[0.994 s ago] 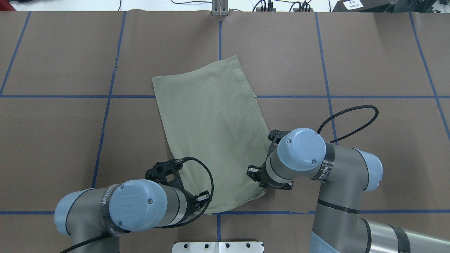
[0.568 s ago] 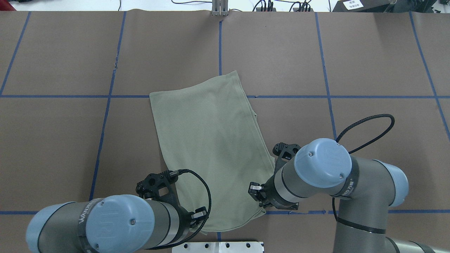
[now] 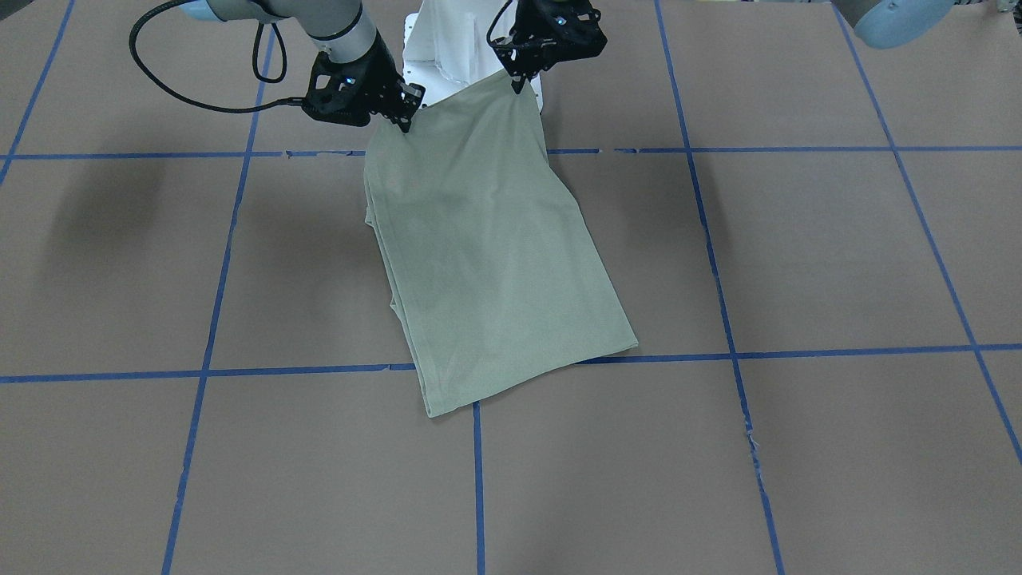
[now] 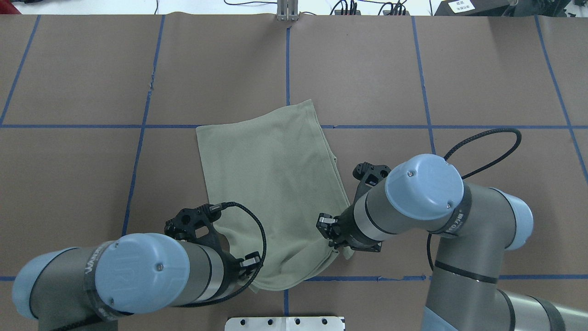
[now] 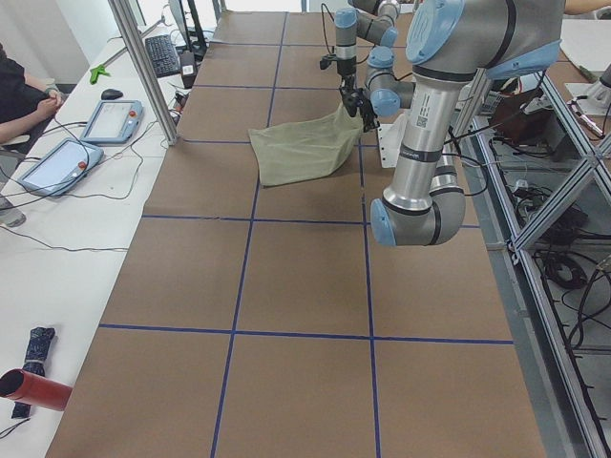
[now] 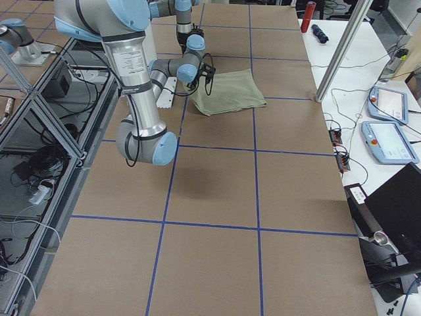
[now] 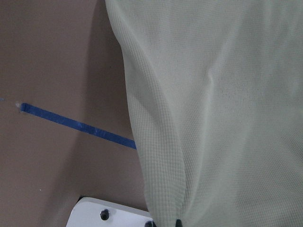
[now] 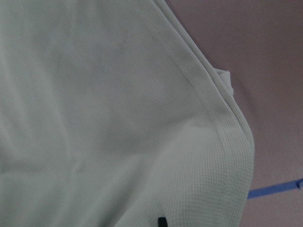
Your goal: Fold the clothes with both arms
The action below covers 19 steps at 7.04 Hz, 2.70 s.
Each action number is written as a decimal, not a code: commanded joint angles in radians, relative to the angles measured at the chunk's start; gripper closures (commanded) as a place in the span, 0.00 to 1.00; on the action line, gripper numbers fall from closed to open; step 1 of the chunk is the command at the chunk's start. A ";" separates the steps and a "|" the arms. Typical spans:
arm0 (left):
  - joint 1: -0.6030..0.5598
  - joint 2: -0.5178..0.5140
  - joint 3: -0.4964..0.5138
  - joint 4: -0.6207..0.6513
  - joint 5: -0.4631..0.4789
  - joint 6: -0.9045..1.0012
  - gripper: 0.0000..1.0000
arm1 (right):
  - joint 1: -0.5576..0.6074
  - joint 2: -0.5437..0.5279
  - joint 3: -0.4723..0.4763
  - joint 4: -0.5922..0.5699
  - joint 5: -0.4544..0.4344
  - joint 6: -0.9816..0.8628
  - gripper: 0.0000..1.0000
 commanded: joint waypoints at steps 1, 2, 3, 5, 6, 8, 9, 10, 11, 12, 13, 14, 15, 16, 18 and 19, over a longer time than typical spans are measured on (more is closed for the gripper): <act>-0.124 -0.008 0.021 0.003 -0.004 0.076 1.00 | 0.113 0.100 -0.096 0.008 -0.003 -0.006 1.00; -0.172 -0.010 0.057 -0.003 -0.012 0.100 1.00 | 0.157 0.128 -0.159 0.110 -0.026 -0.004 1.00; -0.209 -0.026 0.118 -0.018 -0.018 0.126 1.00 | 0.191 0.151 -0.252 0.238 -0.040 -0.001 1.00; -0.279 -0.034 0.195 -0.064 -0.018 0.165 1.00 | 0.233 0.313 -0.482 0.305 -0.047 0.000 1.00; -0.298 -0.034 0.223 -0.088 -0.018 0.173 1.00 | 0.245 0.355 -0.544 0.330 -0.047 0.002 1.00; -0.316 -0.042 0.281 -0.142 -0.017 0.171 1.00 | 0.254 0.363 -0.608 0.335 -0.047 0.000 1.00; -0.365 -0.066 0.388 -0.205 -0.017 0.173 0.69 | 0.254 0.380 -0.650 0.335 -0.066 0.002 1.00; -0.416 -0.092 0.524 -0.277 -0.015 0.224 0.01 | 0.256 0.409 -0.703 0.336 -0.083 0.000 0.89; -0.486 -0.102 0.582 -0.297 -0.017 0.337 0.00 | 0.256 0.473 -0.803 0.362 -0.137 -0.001 0.01; -0.540 -0.102 0.600 -0.297 -0.018 0.419 0.00 | 0.261 0.478 -0.857 0.429 -0.159 -0.006 0.00; -0.550 -0.102 0.605 -0.299 -0.018 0.449 0.00 | 0.274 0.478 -0.862 0.433 -0.159 -0.009 0.00; -0.548 -0.102 0.604 -0.297 -0.020 0.450 0.00 | 0.288 0.478 -0.862 0.428 -0.159 -0.012 0.00; -0.553 -0.102 0.602 -0.296 -0.020 0.478 0.00 | 0.294 0.481 -0.857 0.424 -0.156 -0.044 0.00; -0.572 -0.100 0.599 -0.296 -0.044 0.519 0.00 | 0.287 0.487 -0.848 0.419 -0.132 -0.058 0.00; -0.684 -0.071 0.588 -0.294 -0.116 0.728 0.00 | 0.214 0.486 -0.781 0.270 -0.129 -0.309 0.00; -0.738 -0.045 0.590 -0.299 -0.136 0.812 0.00 | 0.170 0.511 -0.755 0.150 -0.174 -0.445 0.00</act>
